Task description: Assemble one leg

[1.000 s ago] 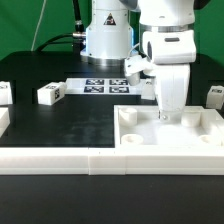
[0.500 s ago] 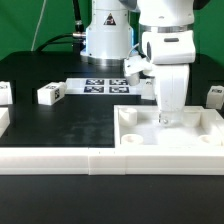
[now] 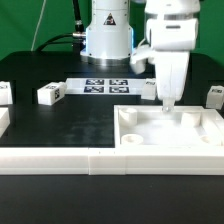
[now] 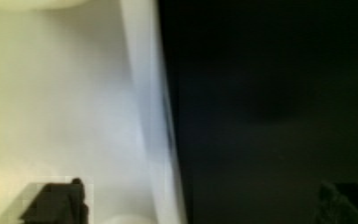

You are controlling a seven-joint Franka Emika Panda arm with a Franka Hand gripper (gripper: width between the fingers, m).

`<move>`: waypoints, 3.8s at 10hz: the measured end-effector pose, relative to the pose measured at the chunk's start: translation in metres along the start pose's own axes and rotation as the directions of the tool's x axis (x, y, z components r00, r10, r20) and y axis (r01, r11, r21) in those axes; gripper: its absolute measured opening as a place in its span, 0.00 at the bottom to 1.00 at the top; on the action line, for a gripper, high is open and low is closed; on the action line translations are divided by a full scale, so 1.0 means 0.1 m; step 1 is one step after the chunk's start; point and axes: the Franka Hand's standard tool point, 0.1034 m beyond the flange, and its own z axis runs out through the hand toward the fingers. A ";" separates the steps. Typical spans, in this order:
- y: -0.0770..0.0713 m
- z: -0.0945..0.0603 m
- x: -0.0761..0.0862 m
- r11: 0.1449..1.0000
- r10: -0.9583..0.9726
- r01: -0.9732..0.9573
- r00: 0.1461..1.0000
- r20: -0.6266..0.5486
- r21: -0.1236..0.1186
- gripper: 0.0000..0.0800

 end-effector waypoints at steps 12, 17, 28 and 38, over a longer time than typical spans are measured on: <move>-0.41 -0.12 0.30 0.621 0.784 -0.783 0.621 -0.019 0.022 0.81; -0.66 -0.07 0.70 0.056 0.998 -0.997 0.057 0.019 0.058 0.81; -0.82 -0.01 0.85 -0.310 0.944 -0.949 -0.300 0.139 0.054 0.81; -0.78 0.12 0.81 -0.249 0.674 -0.965 -0.110 0.730 0.085 0.81</move>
Offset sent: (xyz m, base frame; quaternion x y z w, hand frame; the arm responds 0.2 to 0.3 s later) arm -0.0031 0.0226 0.0132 -0.0307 -0.0104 0.0216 0.9992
